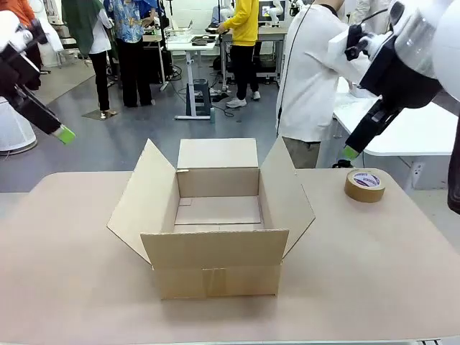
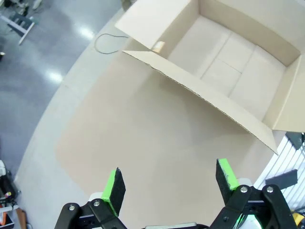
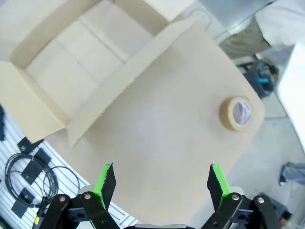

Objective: Wrap the clocks to prevent damage.
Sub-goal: Open the side flaps of the Package Box.

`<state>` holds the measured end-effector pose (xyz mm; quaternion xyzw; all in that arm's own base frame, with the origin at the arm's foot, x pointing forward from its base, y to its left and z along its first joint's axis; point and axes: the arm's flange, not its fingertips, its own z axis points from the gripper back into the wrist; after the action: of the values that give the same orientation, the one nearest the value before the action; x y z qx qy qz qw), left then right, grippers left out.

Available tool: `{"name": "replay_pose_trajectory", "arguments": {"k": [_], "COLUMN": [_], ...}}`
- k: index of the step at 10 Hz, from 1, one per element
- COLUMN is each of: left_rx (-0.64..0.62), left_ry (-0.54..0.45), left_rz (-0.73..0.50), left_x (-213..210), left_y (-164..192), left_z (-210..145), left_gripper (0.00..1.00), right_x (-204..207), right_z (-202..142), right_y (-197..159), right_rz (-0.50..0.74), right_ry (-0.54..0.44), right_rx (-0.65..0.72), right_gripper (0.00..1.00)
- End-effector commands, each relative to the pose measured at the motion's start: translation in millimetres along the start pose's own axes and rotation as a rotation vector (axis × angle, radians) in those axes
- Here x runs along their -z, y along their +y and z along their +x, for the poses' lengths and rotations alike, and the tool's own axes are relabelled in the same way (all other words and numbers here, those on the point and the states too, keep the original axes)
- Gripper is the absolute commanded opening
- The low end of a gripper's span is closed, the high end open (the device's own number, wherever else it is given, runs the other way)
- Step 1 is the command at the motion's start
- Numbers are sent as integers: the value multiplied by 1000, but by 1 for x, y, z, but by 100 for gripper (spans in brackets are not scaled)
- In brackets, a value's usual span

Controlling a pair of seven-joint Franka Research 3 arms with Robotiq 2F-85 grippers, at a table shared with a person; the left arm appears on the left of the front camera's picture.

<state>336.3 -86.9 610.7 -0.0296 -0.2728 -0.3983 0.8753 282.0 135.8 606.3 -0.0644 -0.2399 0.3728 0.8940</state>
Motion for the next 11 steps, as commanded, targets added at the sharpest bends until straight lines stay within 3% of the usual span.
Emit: {"name": "replay_pose_trajectory", "arguments": {"k": [1,4,5,7,9,11], "left_rx": [0,-4,16,0,29,24], "left_ry": [7,10,-111,-263,-349,-457], "left_rz": [-38,-4,-177,-389,-528,-558], "left_x": [15,4,-8,-25,-19,-12], "left_y": [6,0,16,52,77,102], "left_z": [-4,-1,-9,-25,-48,-81], "left_gripper": [100,100,100,100,100,100], "right_x": [8,2,-7,-6,8,26], "right_z": [3,0,-2,-13,-29,-47], "right_y": [0,0,-28,-91,-126,-151], "right_rz": [42,4,212,500,660,684], "right_ry": [0,3,-87,-190,-284,-392], "right_rx": [-15,-3,-61,-76,-112,-156], "right_gripper": [100,100,100,100,100,100]}}
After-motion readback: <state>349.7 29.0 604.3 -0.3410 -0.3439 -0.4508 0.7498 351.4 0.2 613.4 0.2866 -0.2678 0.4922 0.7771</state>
